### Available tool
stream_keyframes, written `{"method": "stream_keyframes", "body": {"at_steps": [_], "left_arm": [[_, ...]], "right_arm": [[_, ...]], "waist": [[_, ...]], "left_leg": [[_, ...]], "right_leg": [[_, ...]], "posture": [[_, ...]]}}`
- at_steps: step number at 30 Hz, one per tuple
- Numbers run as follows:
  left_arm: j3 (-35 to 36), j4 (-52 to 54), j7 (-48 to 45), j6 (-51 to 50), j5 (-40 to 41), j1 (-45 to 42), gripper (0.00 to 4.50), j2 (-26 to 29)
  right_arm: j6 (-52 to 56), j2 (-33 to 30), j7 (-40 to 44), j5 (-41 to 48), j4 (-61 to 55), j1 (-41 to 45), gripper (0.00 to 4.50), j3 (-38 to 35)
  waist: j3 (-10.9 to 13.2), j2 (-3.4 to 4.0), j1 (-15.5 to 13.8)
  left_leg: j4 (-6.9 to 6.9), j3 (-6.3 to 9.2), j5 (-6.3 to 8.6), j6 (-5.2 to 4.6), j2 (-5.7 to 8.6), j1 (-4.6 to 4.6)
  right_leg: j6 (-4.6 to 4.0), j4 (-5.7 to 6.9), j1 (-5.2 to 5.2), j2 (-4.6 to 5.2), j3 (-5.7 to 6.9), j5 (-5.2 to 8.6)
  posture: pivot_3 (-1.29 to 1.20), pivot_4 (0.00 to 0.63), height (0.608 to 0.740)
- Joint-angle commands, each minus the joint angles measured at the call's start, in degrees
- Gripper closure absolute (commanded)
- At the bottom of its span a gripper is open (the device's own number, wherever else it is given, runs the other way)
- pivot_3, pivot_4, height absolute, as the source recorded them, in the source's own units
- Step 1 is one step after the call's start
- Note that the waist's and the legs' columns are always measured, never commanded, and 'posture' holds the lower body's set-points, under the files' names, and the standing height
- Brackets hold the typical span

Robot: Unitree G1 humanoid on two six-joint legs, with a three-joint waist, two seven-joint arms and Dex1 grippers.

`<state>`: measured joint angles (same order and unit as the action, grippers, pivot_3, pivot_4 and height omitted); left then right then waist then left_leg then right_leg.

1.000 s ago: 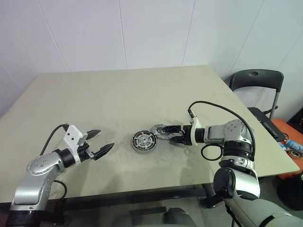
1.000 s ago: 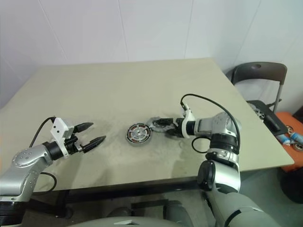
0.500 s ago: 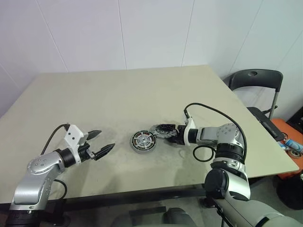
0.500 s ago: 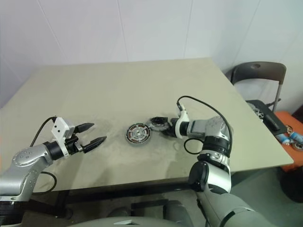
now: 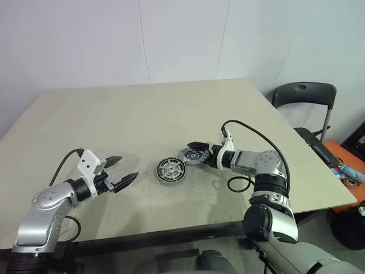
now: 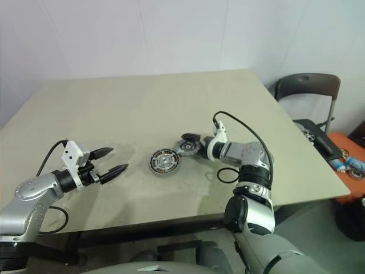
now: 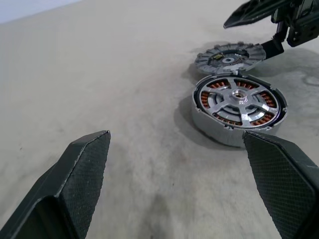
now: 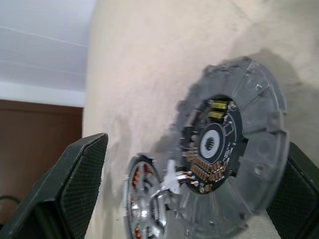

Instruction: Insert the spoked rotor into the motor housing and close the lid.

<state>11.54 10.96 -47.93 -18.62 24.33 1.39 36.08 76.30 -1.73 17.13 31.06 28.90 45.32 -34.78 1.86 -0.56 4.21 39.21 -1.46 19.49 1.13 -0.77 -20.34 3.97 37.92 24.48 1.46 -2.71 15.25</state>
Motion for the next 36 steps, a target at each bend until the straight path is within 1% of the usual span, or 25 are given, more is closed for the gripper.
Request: {"method": "stream_keyframes", "body": {"at_steps": [1, 6, 14, 17, 21, 28, 30, 33, 36], "left_arm": [[1.1, 0.3, -0.1, 1.2, 0.0, -1.2, 0.0, 0.8], [1.8, 0.1, -0.3, 1.5, 0.1, -0.8, 0.0, 1.2], [3.8, 0.1, -0.6, 2.0, 0.4, 0.6, 0.0, 2.3], [4.7, -0.1, -0.8, 2.3, 0.6, 1.3, 0.0, 2.8], [5.0, -0.2, -0.9, 2.5, 0.6, 1.5, 0.0, 3.0], [4.7, -0.6, -0.8, 3.1, 0.4, 1.6, 0.0, 2.8], [4.6, -0.6, -0.8, 3.1, 0.3, 1.6, 0.0, 2.7], [4.4, -0.6, -0.7, 3.2, 0.2, 1.6, 0.0, 2.6], [4.3, -0.4, -0.6, 3.1, 0.2, 1.7, 0.0, 2.6]], "right_arm": [[0.2, -0.3, 1.7, 3.4, -1.5, 1.0, 0.02, 1.1], [2.7, 0.3, 3.9, 7.0, -5.2, 0.5, 0.02, 3.2], [3.6, 1.8, 5.0, 10.0, -9.2, -1.5, 0.02, 6.9], [5.1, 1.2, 6.6, 10.6, -12.0, -2.1, 0.02, 11.0], [6.4, 0.8, 8.0, 12.2, -14.2, -2.5, 0.02, 13.2], [4.9, -1.7, 10.0, 12.1, -15.1, -3.2, 0.02, 17.1], [1.7, -3.5, 12.1, 10.3, -17.6, -4.1, 0.02, 22.0], [-7.9, -8.0, 17.3, 5.0, -23.5, -6.6, 0.02, 33.4], [-14.4, -11.1, 21.2, 1.6, -26.0, -7.9, 0.02, 40.2]], "waist": [[0.0, 0.01, 0.0], [0.0, 0.01, -0.1], [0.0, 0.03, -0.1], [0.0, 0.05, -0.1], [0.0, 0.04, -0.1], [0.0, 0.04, -0.2], [0.0, 0.04, -0.2], [0.0, 0.04, -0.2], [0.0, 0.04, -0.1]], "left_leg": [[0.0, 0.0, 0.0, 0.0, -0.01, 0.0], [-0.01, 0.01, 0.0, 0.0, -0.02, -0.01], [-0.03, 0.01, 0.0, 0.0, -0.02, -0.01], [-0.04, 0.01, 0.0, 0.0, -0.03, -0.01], [-0.04, 0.02, 0.0, 0.0, -0.05, -0.01], [-0.04, 0.02, 0.0, 0.0, -0.03, -0.04], [-0.04, 0.02, 0.01, 0.0, -0.03, -0.04], [-0.05, 0.02, 0.01, -0.01, -0.04, -0.03], [-0.05, 0.02, 0.01, -0.01, -0.04, -0.03]], "right_leg": [[0.0, 0.0, 0.0, -0.01, 0.0, 0.0], [0.0, -0.01, 0.0, 0.0, 0.01, 0.0], [0.0, -0.03, 0.0, 0.01, 0.01, 0.0], [0.0, -0.03, 0.02, 0.01, 0.01, 0.0], [0.0, -0.03, 0.02, 0.01, 0.02, 0.0], [0.0, -0.07, 0.02, 0.04, 0.03, 0.0], [0.0, -0.08, 0.02, 0.04, 0.03, 0.0], [0.01, -0.09, 0.02, 0.02, 0.03, 0.01], [0.02, -0.11, 0.02, 0.01, 0.04, 0.01]], "posture": [[0.0, 0.0, 0.74], [0.0, 0.0, 0.74], [0.0, 0.0, 0.74], [0.0, 0.0, 0.74], [0.0, 0.0, 0.74], [0.0, 0.0, 0.74], [0.0, 0.0, 0.74], [0.0, 0.0, 0.74], [0.0, 0.0, 0.74]]}}
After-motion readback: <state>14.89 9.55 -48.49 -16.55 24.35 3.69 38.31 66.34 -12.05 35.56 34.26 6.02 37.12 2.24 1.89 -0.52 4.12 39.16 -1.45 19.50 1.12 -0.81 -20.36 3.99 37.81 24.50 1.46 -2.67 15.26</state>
